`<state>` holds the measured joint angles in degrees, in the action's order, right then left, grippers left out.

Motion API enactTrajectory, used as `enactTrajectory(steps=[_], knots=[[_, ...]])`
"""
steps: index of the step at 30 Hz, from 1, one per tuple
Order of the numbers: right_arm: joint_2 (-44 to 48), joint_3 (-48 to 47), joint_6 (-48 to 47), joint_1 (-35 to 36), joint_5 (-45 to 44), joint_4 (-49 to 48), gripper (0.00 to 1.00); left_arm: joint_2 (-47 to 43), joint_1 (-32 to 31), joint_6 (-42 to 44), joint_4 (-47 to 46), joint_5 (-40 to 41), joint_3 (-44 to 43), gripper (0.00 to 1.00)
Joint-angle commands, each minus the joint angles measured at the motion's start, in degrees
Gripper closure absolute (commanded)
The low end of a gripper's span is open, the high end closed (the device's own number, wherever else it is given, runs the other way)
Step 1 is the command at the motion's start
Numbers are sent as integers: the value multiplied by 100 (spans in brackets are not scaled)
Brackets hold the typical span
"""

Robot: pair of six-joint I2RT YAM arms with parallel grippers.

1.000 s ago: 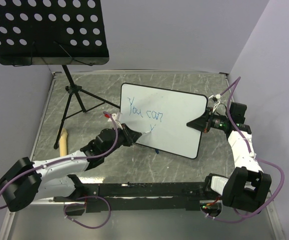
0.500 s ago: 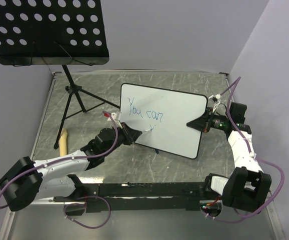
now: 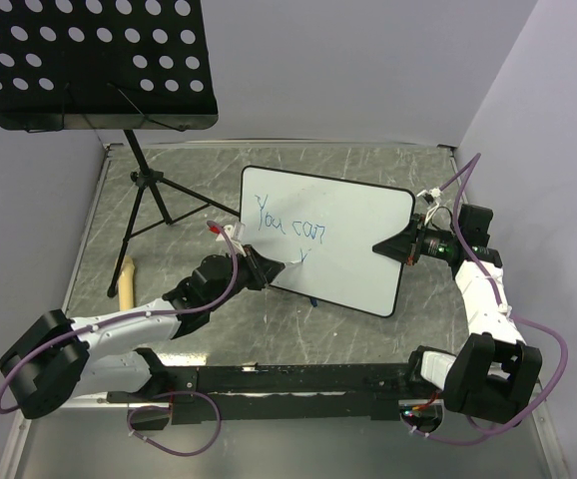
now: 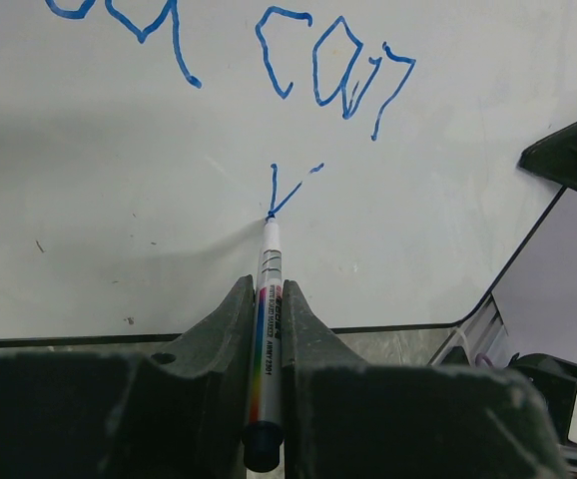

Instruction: Write a sentence on the whiteboard

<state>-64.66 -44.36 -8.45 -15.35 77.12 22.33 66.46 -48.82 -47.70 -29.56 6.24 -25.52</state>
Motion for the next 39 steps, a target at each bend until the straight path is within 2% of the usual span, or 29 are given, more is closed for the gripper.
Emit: enactTrajectory(steps=[1,39], knots=[[86,-424,10,33,1305,-238,100,60,21,-2,-208,-53,-269,99],[138,-398,89,24,1305,-334,100,-264,30,-205,531,-457,-32,99]])
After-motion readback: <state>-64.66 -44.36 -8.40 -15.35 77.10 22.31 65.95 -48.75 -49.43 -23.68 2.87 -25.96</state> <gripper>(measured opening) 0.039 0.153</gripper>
